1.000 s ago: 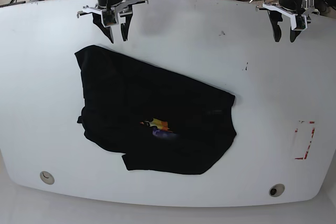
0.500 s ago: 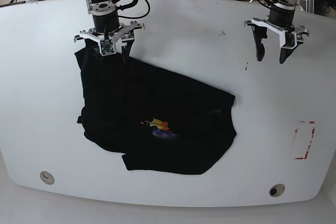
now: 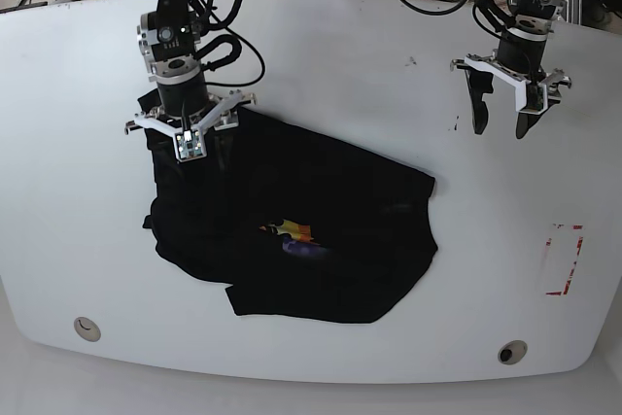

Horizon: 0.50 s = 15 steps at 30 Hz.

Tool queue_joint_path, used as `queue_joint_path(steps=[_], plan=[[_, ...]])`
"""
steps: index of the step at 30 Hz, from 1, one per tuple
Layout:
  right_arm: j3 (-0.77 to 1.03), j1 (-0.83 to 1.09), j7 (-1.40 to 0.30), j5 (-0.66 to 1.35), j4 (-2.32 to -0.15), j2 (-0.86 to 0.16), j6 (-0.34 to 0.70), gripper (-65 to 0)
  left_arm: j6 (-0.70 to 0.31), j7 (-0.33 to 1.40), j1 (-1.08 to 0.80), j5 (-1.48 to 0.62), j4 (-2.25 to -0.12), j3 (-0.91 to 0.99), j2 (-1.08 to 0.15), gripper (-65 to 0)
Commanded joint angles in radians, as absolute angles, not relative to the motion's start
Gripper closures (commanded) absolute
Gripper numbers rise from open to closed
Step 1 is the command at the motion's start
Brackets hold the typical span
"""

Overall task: Layout the t-shirt on the table in an organized manner, then fold the t-shirt properly
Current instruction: 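Lower the right gripper onto the black t-shirt's bunched edge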

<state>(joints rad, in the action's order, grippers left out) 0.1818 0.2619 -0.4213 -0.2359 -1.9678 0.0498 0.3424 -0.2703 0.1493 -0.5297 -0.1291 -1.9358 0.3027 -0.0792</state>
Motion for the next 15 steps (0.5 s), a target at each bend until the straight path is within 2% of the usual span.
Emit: queue_joint_path(steps=[1,15], plan=[[0.202,0.196,-0.423,-0.231,-1.954,0.048,0.355,-34.6,-0.271,0.127,-0.513,-0.136,-1.956,0.306,-0.087,-37.9],[0.214,-0.001,-0.433,-0.232,-1.778,0.048,0.38,-34.6,-0.271,0.127,-0.503,-0.136,-1.954,0.306,-0.091,-37.9]])
